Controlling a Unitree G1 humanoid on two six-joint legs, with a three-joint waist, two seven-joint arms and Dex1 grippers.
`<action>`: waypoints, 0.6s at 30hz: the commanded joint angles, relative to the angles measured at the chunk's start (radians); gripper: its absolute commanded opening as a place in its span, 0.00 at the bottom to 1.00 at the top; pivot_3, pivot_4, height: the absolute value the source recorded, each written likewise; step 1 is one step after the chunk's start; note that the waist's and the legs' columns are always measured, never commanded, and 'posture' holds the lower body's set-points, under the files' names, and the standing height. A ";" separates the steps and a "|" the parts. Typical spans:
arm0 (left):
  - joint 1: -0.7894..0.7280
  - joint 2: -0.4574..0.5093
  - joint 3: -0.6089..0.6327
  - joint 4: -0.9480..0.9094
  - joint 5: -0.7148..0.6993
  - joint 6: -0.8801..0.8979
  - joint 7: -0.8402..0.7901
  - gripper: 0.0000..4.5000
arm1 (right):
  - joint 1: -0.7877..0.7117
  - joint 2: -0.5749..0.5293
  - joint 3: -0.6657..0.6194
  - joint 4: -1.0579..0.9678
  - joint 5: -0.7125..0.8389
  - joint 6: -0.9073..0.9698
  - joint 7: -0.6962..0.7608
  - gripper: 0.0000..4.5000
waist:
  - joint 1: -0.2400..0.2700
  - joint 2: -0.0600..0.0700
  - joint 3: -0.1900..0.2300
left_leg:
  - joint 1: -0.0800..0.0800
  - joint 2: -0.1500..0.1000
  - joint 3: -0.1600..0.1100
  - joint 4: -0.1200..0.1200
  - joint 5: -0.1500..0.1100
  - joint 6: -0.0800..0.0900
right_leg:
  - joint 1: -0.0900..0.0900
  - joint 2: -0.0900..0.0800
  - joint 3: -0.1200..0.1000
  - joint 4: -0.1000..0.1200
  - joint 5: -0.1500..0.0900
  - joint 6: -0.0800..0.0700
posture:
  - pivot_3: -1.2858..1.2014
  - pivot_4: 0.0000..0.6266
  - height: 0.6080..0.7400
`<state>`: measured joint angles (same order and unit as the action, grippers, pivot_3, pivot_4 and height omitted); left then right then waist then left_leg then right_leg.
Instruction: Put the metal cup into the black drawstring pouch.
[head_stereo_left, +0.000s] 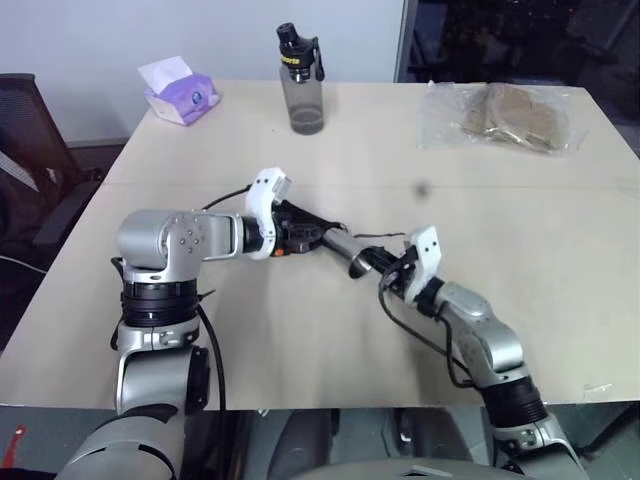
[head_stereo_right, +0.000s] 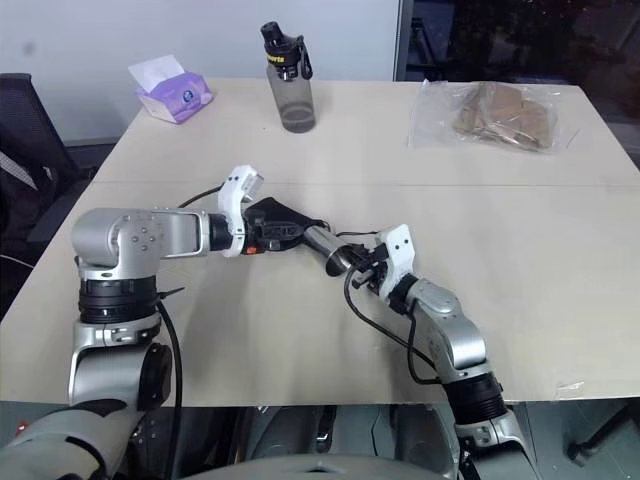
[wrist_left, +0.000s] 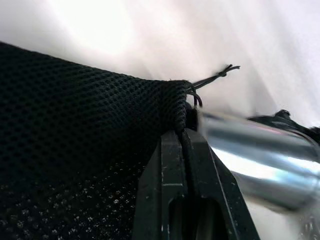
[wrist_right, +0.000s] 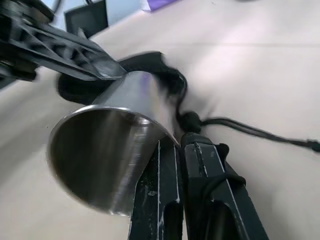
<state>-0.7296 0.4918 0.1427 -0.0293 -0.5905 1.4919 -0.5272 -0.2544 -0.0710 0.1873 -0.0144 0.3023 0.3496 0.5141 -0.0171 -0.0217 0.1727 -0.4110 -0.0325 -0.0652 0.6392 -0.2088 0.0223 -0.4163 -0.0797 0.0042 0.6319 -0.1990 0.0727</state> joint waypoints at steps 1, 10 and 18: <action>0.008 0.017 -0.011 -0.045 -0.009 -0.025 -0.008 0.00 | -0.030 -0.013 0.073 0.030 -0.084 -0.066 0.019 0.02 | -0.002 0.000 0.000 | 0.000 0.000 0.000 0.000 0.000 0.000 | 0.000 0.000 0.000 0.000 0.000 0.000 | 0.52 0.24 1.00; 0.136 0.285 -0.340 -0.142 0.316 -0.633 -0.131 0.00 | -0.018 -0.089 0.135 0.025 -0.181 -0.071 0.049 0.02 | -0.010 0.000 0.000 | 0.011 0.001 0.008 -0.008 -0.001 -0.001 | 0.003 0.001 0.010 0.001 0.000 -0.001 | 0.52 0.24 1.00; 0.152 0.349 -0.413 -0.002 0.578 -1.116 -0.153 0.00 | 0.014 -0.105 0.093 -0.090 -0.110 -0.015 0.064 0.02 | 0.004 0.000 0.000 | 0.010 0.001 0.009 -0.007 -0.001 -0.001 | 0.003 0.001 0.010 -0.002 -0.002 -0.003 | 0.52 0.24 1.00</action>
<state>-0.5660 0.8235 -0.2696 -0.0369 -0.0647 0.4726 -0.6712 -0.2465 -0.1766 0.2938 -0.0677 0.1733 0.3189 0.5677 -0.0133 -0.0221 0.1725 -0.4013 -0.0313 -0.0564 0.6319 -0.2101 0.0213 -0.4131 -0.0788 0.0144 0.6303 -0.1998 0.0716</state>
